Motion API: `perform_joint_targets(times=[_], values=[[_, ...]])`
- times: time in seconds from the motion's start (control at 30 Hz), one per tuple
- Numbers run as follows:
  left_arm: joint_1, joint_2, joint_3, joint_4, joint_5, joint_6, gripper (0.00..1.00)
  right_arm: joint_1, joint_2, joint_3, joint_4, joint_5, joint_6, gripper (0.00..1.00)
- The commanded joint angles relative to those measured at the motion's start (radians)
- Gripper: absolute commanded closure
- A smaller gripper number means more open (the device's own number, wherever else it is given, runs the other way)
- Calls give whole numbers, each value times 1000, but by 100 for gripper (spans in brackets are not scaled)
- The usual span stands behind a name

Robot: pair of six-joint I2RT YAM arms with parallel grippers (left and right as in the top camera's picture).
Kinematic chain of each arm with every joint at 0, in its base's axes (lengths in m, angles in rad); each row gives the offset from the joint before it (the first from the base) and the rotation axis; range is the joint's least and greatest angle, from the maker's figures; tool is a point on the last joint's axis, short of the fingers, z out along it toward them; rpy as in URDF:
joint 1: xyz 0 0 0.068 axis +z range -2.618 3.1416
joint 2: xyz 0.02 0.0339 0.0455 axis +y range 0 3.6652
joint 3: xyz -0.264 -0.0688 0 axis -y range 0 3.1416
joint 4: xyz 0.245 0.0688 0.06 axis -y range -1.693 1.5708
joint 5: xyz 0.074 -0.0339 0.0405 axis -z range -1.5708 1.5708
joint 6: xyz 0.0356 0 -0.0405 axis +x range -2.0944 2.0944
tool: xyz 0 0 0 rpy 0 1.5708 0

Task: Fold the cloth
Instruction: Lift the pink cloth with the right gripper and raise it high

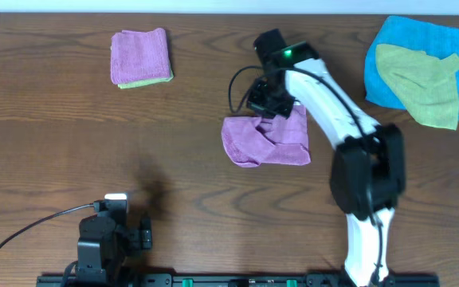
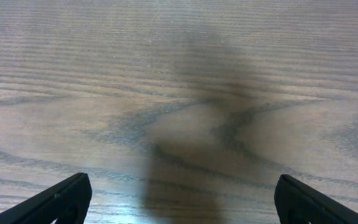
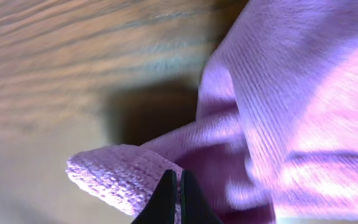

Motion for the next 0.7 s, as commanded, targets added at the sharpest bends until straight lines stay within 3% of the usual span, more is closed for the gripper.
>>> perform_joint_targets(times=[0.0, 0.27, 0.67], values=[[3, -5, -19, -49, -3, 3, 5, -7, -132, 8, -32, 50, -109, 99], [3, -5, -19, -49, -3, 3, 5, -5, -341, 7, -261, 108, -221, 99], [3, -5, -19, -49, -3, 3, 5, -1, -354, -56, -532, 334, -323, 99]])
